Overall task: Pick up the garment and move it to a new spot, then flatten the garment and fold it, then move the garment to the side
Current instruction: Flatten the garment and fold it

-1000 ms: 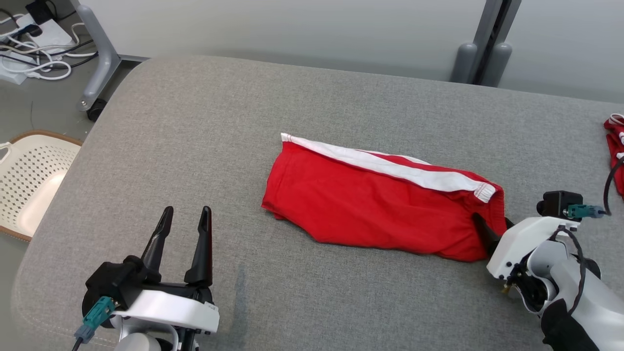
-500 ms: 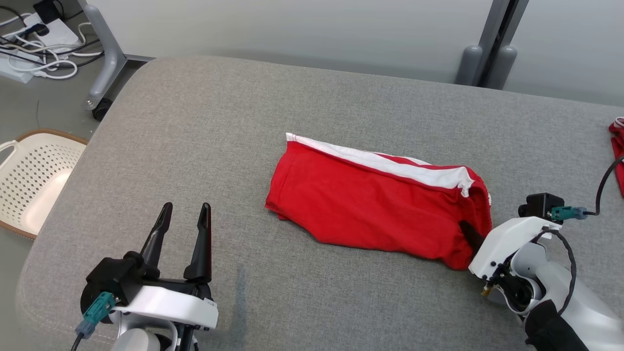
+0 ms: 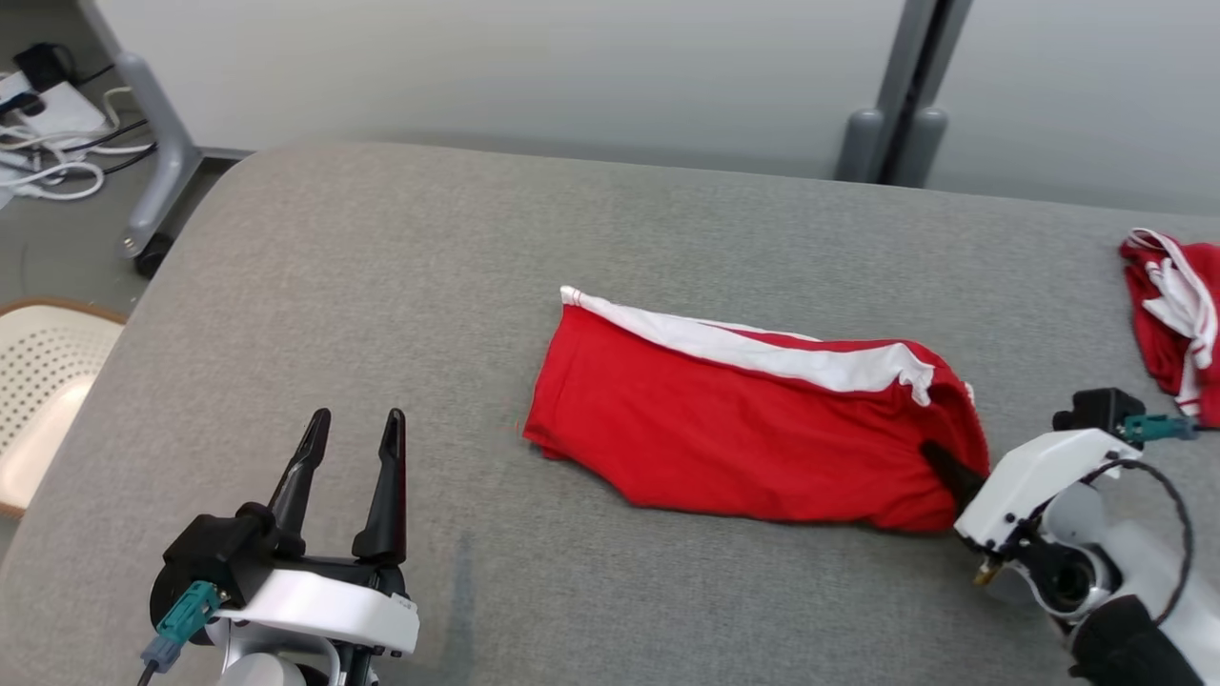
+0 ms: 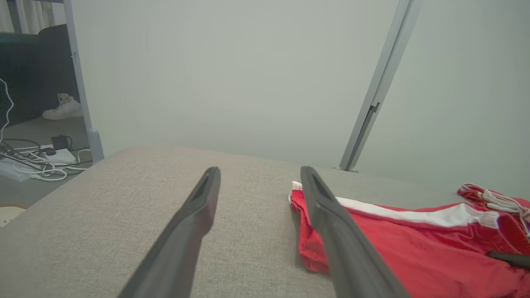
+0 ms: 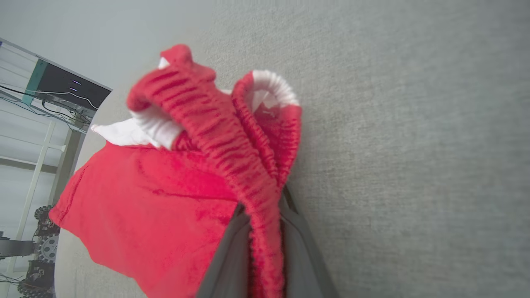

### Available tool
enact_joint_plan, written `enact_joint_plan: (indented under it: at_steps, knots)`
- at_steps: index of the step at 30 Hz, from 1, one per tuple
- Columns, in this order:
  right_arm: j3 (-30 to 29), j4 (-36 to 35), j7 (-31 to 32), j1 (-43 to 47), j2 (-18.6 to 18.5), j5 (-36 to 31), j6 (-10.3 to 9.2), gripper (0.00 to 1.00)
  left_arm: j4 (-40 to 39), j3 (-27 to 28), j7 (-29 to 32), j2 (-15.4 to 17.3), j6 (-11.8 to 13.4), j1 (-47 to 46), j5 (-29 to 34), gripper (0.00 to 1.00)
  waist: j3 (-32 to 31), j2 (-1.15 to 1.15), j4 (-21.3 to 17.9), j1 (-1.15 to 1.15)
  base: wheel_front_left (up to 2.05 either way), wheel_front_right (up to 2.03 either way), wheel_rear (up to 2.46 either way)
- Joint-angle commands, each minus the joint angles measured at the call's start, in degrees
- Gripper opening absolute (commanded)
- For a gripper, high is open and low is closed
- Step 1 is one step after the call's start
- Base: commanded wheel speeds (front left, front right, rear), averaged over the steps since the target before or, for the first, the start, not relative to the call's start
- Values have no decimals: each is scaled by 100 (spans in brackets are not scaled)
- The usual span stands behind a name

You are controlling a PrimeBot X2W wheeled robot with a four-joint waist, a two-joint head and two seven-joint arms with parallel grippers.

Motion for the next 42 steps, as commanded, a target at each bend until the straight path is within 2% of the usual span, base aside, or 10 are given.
enact_joint_plan:
  at_steps: [1,8,13,18,24,31,42]
  knots:
    - [-7,-192,165,77,-184,162,2,0,5,20,-2,28,5,-10,4,100,-46,0,-158,0,0,0,0]
    - [27,-810,749,248,-760,594,2,0,9,-29,21,33,22,-33,-22,100,-70,0,-431,0,0,0,0]
    - [-134,-1148,1189,272,-883,1074,2,0,58,-67,29,14,28,-62,-37,100,-69,0,-501,0,0,0,0]
    - [-356,-1444,1556,252,-755,1637,3,0,124,-121,29,-12,7,-74,-75,100,-83,0,-447,0,0,0,0]
    - [-484,-1635,1696,128,-576,1932,4,0,201,-159,27,-42,-1,-81,-96,100,-74,0,-292,0,0,0,0]
    - [-411,-1597,1755,-186,-262,1935,5,0,269,-206,18,-94,-27,-134,-135,100,3,0,2,0,0,0,0]
    - [-168,-935,1715,-743,247,1704,7,0,387,-235,1,-206,-59,-206,-132,100,166,0,483,0,0,0,0]
